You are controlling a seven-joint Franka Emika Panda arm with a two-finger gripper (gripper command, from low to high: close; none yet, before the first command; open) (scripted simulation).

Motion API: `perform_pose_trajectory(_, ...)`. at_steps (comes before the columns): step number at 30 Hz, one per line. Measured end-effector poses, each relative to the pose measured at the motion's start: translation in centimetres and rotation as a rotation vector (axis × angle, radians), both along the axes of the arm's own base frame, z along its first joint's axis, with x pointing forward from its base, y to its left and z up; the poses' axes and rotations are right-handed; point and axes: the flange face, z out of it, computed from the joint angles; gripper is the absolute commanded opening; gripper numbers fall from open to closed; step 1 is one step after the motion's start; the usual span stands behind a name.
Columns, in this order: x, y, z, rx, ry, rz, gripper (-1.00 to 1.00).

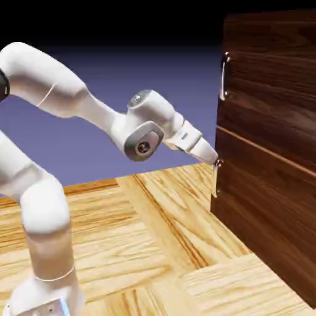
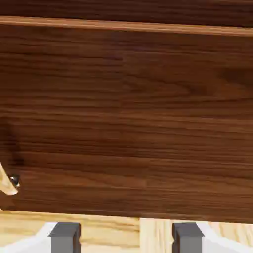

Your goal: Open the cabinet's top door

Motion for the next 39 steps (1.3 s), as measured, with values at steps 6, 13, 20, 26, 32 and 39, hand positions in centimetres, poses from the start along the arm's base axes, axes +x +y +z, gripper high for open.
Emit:
perform_pose_trajectory(6,1.5,2.2,4.7,-0.030,-0.163,-0.031,0.00)
perform_pose_trajectory(13,3.2,5.8,8.6,-0.051,-0.331,-0.046,0.00)
perform_pose_trajectory(20,4.8,10.0,10.9,-0.050,-0.475,-0.044,0.00)
perform_pose_trajectory(26,6.2,13.7,11.6,-0.028,-0.578,-0.037,0.00)
perform_pose_trajectory(32,7.7,17.1,11.3,0.015,-0.663,-0.033,0.00)
perform_pose_trajectory(39,10.2,18.6,11.0,0.039,-0.698,-0.033,0.00)
